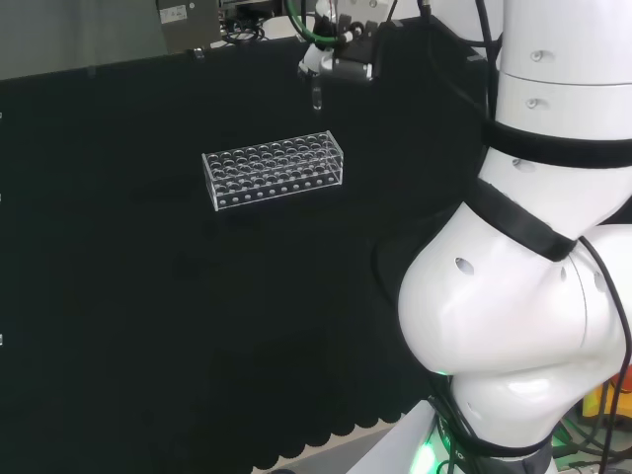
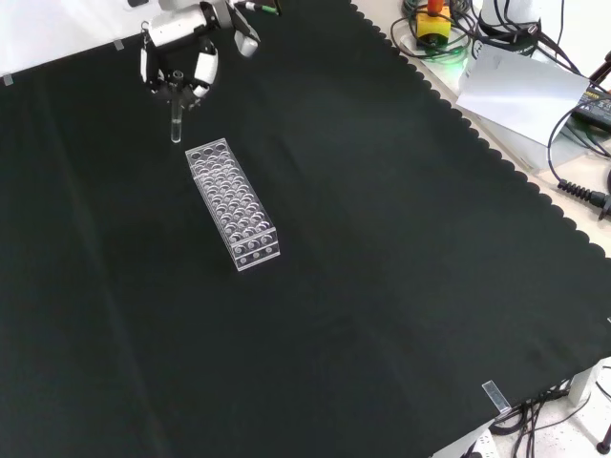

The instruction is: Shake the test tube.

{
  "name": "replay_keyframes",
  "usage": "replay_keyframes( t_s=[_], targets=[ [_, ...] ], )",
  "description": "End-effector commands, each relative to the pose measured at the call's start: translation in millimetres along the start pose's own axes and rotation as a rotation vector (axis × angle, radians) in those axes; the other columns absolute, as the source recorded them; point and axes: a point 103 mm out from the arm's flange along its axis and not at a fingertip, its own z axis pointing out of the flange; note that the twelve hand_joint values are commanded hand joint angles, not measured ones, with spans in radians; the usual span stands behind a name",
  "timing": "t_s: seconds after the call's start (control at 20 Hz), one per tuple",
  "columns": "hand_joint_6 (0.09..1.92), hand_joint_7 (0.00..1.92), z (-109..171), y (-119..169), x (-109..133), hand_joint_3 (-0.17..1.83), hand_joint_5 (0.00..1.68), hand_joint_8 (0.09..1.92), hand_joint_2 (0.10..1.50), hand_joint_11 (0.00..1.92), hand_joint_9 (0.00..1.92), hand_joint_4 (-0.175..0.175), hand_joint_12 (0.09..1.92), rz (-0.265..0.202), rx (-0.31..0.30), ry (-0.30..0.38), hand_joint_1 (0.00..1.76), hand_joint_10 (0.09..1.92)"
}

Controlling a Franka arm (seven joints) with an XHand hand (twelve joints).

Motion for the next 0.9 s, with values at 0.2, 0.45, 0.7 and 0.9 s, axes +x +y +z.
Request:
replay_keyframes(
  t_s=[0.2,0.45,0.7,0.9],
  targets=[
    [0.79,1.65,-44.8,-17.9,12.4,0.64,1.19,0.52,0.70,1.07,1.48,-0.175,1.02,-0.016,-0.031,0.030,1.20,0.62],
    [0.79,1.65,-59.9,-26.6,13.5,0.65,1.20,0.52,0.70,1.07,1.48,-0.175,1.02,-0.018,-0.050,0.015,1.20,0.62],
    [0.79,1.65,-84.1,-34.3,-18.0,0.65,1.20,0.52,0.70,1.07,1.48,-0.175,1.02,0.043,-0.089,-0.034,1.20,0.62],
    [0.79,1.65,-108.7,-48.1,-63.4,0.65,1.20,0.52,0.70,1.07,1.48,-0.175,1.02,0.122,-0.118,-0.076,1.20,0.62]
  ],
)
